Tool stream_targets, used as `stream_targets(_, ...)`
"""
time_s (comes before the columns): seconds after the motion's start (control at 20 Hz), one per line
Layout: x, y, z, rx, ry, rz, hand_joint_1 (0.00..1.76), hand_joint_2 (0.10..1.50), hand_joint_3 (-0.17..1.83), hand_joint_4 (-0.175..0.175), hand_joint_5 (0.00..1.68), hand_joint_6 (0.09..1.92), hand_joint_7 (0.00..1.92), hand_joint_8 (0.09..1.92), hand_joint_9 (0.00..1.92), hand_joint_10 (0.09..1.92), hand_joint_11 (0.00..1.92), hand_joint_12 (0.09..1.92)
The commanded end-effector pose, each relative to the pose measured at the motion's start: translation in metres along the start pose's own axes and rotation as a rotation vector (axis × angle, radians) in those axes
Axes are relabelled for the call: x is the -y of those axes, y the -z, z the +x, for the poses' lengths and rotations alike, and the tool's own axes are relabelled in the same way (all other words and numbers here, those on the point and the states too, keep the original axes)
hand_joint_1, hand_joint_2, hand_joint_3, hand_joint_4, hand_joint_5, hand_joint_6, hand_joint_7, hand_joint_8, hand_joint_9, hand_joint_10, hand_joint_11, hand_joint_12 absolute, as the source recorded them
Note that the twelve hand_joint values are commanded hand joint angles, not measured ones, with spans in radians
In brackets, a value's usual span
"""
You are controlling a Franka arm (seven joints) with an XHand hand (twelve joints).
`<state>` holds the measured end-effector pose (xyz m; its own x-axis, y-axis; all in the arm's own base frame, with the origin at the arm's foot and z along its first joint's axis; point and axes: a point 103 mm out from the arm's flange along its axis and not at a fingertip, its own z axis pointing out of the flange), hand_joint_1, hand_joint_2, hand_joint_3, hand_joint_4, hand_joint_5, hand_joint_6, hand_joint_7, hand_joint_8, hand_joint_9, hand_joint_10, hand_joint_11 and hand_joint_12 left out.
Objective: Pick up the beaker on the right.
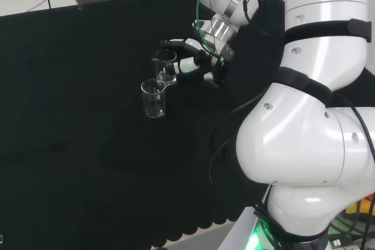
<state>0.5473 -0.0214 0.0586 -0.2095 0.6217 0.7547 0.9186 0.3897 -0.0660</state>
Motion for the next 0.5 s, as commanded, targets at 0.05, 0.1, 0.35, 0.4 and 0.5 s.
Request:
stream_targets(0.05,0.0052,-0.0029,-0.0047,-0.029,0.001,-0.003,0.93,0.86,-0.17,-0.028,0.39,0.09,0.19,0.67,0.33,0.62,0.0,1.34)
stream_targets(0.1,0.0048,-0.004,-0.0045,-0.033,0.004,-0.001,0.93,0.86,-0.17,-0.028,0.39,0.09,0.19,0.67,0.33,0.62,0.0,1.34)
stream_targets(0.35,0.0012,-0.0098,-0.0042,-0.052,0.008,0.02,0.92,0.86,-0.17,-0.029,0.38,0.09,0.18,0.67,0.33,0.62,0.0,1.34)
stream_targets(0.4,0.0007,-0.0105,-0.0051,-0.057,0.008,0.018,0.92,0.86,-0.17,-0.03,0.38,0.09,0.18,0.67,0.33,0.62,0.0,1.34)
stream_targets(0.5,-0.0008,-0.011,-0.0069,-0.058,0.008,0.015,0.92,0.85,-0.17,-0.031,0.37,0.09,0.18,0.67,0.33,0.62,0.0,1.34)
